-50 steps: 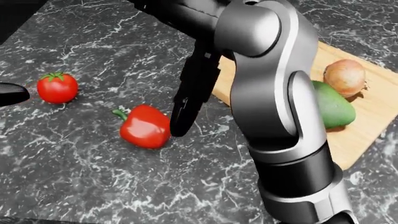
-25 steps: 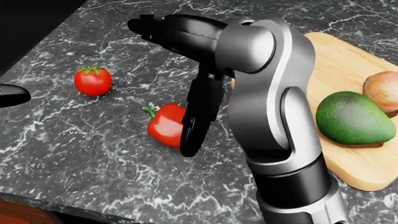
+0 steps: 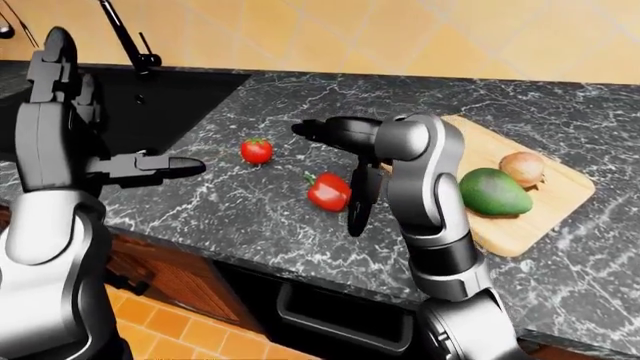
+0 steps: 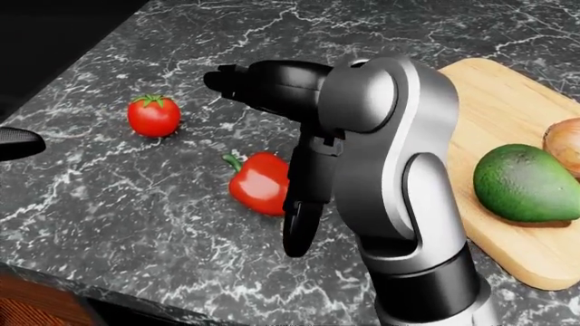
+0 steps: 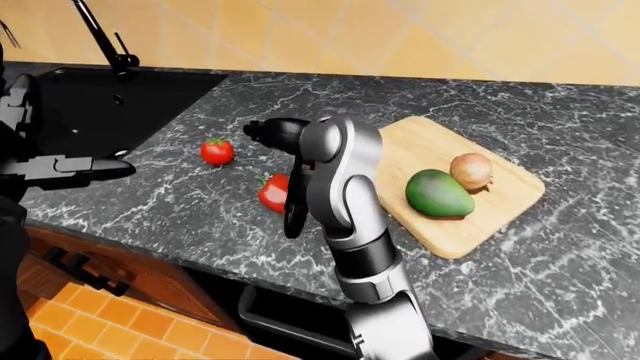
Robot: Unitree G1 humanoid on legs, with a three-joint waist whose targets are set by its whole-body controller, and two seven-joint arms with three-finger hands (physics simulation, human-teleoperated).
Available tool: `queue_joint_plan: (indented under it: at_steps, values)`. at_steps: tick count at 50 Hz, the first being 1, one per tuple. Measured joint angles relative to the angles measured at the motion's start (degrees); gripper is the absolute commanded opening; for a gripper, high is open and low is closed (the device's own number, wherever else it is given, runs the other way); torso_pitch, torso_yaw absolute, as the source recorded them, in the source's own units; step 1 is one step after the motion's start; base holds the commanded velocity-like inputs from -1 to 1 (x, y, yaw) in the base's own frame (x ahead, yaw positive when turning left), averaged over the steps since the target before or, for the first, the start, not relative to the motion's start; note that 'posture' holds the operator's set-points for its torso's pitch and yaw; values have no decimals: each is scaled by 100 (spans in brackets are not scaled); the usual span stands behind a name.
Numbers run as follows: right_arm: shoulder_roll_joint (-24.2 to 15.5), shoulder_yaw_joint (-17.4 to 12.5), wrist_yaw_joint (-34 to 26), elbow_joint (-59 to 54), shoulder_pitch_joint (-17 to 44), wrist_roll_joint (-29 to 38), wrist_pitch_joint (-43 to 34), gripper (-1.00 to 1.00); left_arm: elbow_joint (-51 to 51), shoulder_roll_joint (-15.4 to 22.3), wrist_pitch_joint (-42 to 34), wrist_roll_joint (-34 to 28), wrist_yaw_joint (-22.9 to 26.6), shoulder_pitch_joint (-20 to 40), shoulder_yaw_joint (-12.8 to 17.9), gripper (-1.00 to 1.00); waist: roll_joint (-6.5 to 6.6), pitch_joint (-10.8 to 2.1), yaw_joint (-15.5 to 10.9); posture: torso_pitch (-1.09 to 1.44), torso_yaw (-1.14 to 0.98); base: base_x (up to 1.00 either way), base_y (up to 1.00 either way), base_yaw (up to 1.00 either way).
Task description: Place the avocado, onion, tomato and bell pepper on the cutting board.
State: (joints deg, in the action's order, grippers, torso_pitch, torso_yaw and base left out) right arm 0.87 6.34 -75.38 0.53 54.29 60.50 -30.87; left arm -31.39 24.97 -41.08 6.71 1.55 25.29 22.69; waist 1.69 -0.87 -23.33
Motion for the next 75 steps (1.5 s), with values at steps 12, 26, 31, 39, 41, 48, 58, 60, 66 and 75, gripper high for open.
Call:
queue_joint_plan:
  at_steps: [12,26,31,39,41,48,58,60,66,75]
  values:
    - [22,31,-53,-28,-57,40,18,62,0,-1,13,-26,16,21,-38,100,-22,-44,-14,0,36,0,0,0]
    - [-39,11,-160,-73,-151,150,42,44,-9,-10,40,-56,49,-23,-12,100,-72,-70,-33,0,36,0,0,0]
    - [-78,0,-156,-160,-168,152,76,40,-6,3,46,-69,56,-23,3,100,-79,-72,-35,0,36,0,0,0]
    - [-65,12,-223,-98,-162,214,101,26,-15,38,17,-49,50,32,17,100,-75,-79,-29,0,36,0,0,0]
    - [-55,6,-239,-109,-154,223,115,18,-7,48,12,-44,48,51,8,100,-70,-80,-28,0,36,0,0,0]
    - [-53,-7,-285,-93,-134,254,133,-12,-37,32,20,-43,51,27,-15,100,-60,-72,-30,0,36,0,0,0]
    - [-77,14,-366,-60,-172,293,126,-39,-11,14,65,-74,47,-21,10,100,-84,-76,-32,0,36,0,0,0]
    - [-72,10,-409,-51,-163,315,115,-44,-17,11,66,-75,52,-26,11,100,-85,-69,-27,0,36,0,0,0]
    - [-96,-68,-554,37,-70,409,92,-63,-34,18,55,-62,71,-29,24,100,-43,-15,-22,0,36,0,0,0]
    - [-288,-198,-700,-135,303,408,85,-76,14,54,41,-71,61,85,-43,100,83,89,-24,0,36,0,0,0]
